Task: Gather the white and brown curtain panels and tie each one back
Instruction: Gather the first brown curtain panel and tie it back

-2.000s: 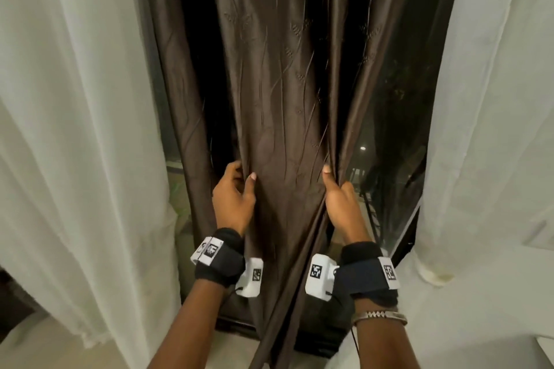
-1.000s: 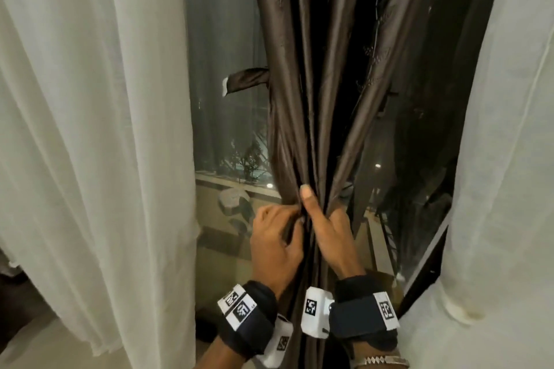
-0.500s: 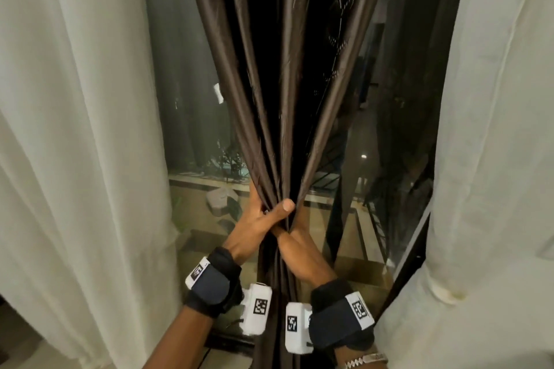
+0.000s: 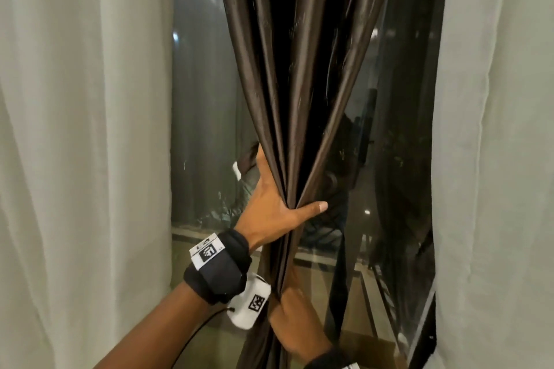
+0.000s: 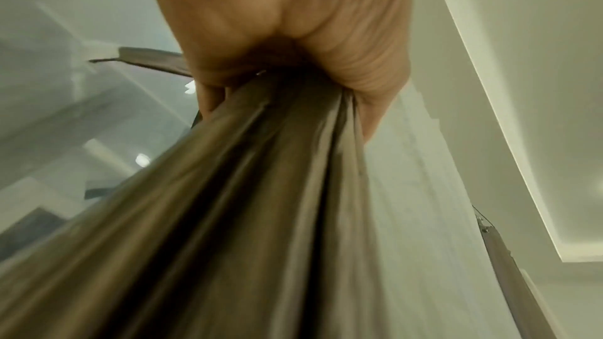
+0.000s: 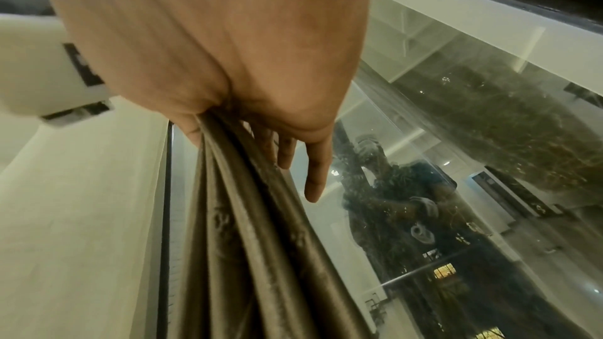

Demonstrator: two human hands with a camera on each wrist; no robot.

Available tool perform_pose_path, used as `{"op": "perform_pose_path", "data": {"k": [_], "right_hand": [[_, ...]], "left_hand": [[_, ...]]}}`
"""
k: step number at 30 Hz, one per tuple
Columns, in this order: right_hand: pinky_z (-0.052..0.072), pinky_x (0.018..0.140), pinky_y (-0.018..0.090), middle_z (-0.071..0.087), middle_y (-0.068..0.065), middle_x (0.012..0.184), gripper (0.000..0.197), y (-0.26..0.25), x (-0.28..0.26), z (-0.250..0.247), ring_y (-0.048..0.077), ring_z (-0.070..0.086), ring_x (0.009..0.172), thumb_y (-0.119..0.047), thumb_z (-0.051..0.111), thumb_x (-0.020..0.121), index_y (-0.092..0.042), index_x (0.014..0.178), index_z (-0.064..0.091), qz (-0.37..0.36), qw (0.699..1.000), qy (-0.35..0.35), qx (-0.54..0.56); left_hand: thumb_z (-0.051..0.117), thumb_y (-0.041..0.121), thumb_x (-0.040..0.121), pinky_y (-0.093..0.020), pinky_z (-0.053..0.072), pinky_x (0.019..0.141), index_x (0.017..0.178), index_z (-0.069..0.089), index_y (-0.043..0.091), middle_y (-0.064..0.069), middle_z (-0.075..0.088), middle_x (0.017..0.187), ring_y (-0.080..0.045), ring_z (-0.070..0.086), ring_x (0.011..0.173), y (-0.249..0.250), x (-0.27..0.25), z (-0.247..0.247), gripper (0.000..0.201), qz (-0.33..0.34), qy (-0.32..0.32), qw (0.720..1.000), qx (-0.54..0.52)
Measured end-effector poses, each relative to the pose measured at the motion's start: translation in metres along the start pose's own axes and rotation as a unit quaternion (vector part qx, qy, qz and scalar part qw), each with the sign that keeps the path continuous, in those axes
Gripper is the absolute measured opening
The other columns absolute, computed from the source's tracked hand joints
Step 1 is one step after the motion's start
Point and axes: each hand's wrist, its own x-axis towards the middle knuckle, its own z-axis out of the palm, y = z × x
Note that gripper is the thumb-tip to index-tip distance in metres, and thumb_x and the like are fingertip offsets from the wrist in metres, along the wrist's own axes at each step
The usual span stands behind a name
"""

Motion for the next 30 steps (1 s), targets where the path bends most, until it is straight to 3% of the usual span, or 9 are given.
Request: {"op": "perform_pose_path", "data": {"k": [2, 4, 8, 10, 13, 16, 22, 26, 30], "right_hand": [[0.017, 0.104, -0.002, 0.028, -0.004, 0.170, 0.070, 0.000, 0.008, 0.000, 0.016, 0.033, 0.157, -0.034, 0.054, 0.108, -0.021, 0.167, 0.018, 0.006, 1.000, -0.021, -0.007], [0.021, 0.109, 0.001, 0.026, -0.008, 0.171, 0.070, -0.002, 0.015, -0.004, 0.011, 0.033, 0.157, -0.034, 0.056, 0.108, -0.030, 0.167, 0.018, -0.002, 0.998, -0.052, -0.017], [0.031, 0.129, 0.037, 0.035, -0.021, 0.167, 0.095, -0.002, 0.029, -0.050, 0.003, 0.034, 0.156, -0.038, 0.085, 0.089, -0.042, 0.162, 0.024, -0.023, 0.980, -0.178, 0.084], [0.040, 0.124, 0.036, 0.047, -0.027, 0.156, 0.093, -0.011, 0.036, -0.095, 0.002, 0.043, 0.150, -0.033, 0.091, 0.080, -0.042, 0.155, 0.038, -0.003, 0.977, -0.185, 0.107], [0.054, 0.108, 0.038, 0.074, -0.019, 0.128, 0.053, -0.035, 0.064, -0.141, 0.012, 0.064, 0.133, 0.004, 0.067, 0.095, -0.037, 0.129, 0.068, -0.060, 0.987, 0.024, 0.148], [0.055, 0.099, 0.024, 0.077, -0.016, 0.116, 0.040, -0.075, 0.100, -0.150, 0.004, 0.070, 0.117, -0.003, 0.069, 0.098, -0.035, 0.122, 0.070, -0.142, 0.976, 0.154, 0.068], [0.059, 0.097, 0.053, 0.077, 0.015, 0.118, 0.036, -0.112, 0.130, -0.151, 0.030, 0.074, 0.113, 0.009, 0.069, 0.095, -0.006, 0.127, 0.069, -0.111, 0.983, -0.036, 0.141], [0.064, 0.085, 0.043, 0.070, 0.031, 0.127, 0.049, -0.110, 0.130, -0.155, 0.037, 0.073, 0.110, -0.003, 0.080, 0.085, 0.004, 0.132, 0.065, -0.109, 0.961, -0.079, 0.240], [0.065, 0.089, 0.050, 0.078, 0.020, 0.114, 0.041, -0.118, 0.125, -0.157, 0.036, 0.076, 0.107, 0.008, 0.073, 0.089, -0.006, 0.127, 0.070, -0.125, 0.954, -0.086, 0.260]], "left_hand": [[0.095, 0.054, 0.069, -0.029, 0.037, 0.123, 0.165, -0.008, 0.029, 0.011, 0.045, 0.159, -0.008, 0.048, 0.145, 0.013, 0.011, -0.009, 0.143, 0.006, 0.000, 1.000, -0.007], [0.095, 0.040, 0.073, -0.028, 0.042, 0.120, 0.162, 0.016, 0.024, 0.013, 0.049, 0.149, -0.006, 0.052, 0.135, 0.016, 0.021, -0.013, 0.120, 0.005, 0.005, 1.000, 0.015], [0.082, 0.037, 0.072, -0.046, 0.056, 0.108, 0.149, 0.036, 0.029, 0.005, 0.058, 0.133, -0.017, 0.065, 0.121, 0.014, 0.018, -0.019, 0.091, -0.011, 0.042, 0.998, 0.041], [0.078, 0.038, 0.072, -0.045, 0.055, 0.110, 0.152, 0.031, 0.029, 0.005, 0.058, 0.135, -0.019, 0.064, 0.123, 0.015, 0.010, -0.025, 0.092, -0.017, 0.036, 0.998, 0.048], [0.076, 0.039, 0.074, -0.046, 0.056, 0.107, 0.148, 0.031, 0.029, 0.005, 0.060, 0.133, -0.022, 0.066, 0.121, 0.019, 0.001, -0.033, 0.087, -0.020, 0.034, 0.998, 0.057], [0.073, 0.039, 0.073, -0.046, 0.057, 0.104, 0.151, 0.029, 0.032, 0.005, 0.059, 0.133, -0.023, 0.067, 0.120, 0.024, -0.002, -0.035, 0.090, -0.017, 0.039, 0.996, 0.073], [0.070, 0.039, 0.070, -0.047, 0.060, 0.100, 0.153, 0.034, 0.031, 0.006, 0.061, 0.131, -0.015, 0.067, 0.116, 0.027, -0.008, -0.035, 0.091, -0.007, 0.053, 0.998, 0.042], [0.071, 0.038, 0.071, -0.042, 0.060, 0.101, 0.149, 0.041, 0.028, 0.012, 0.064, 0.126, -0.006, 0.067, 0.114, 0.028, -0.011, -0.036, 0.084, -0.018, 0.051, 0.998, 0.025], [0.073, 0.035, 0.070, -0.045, 0.061, 0.097, 0.140, 0.050, 0.025, 0.010, 0.067, 0.116, -0.007, 0.069, 0.107, 0.030, -0.007, -0.036, 0.074, -0.026, 0.040, 0.999, 0.020]]}}
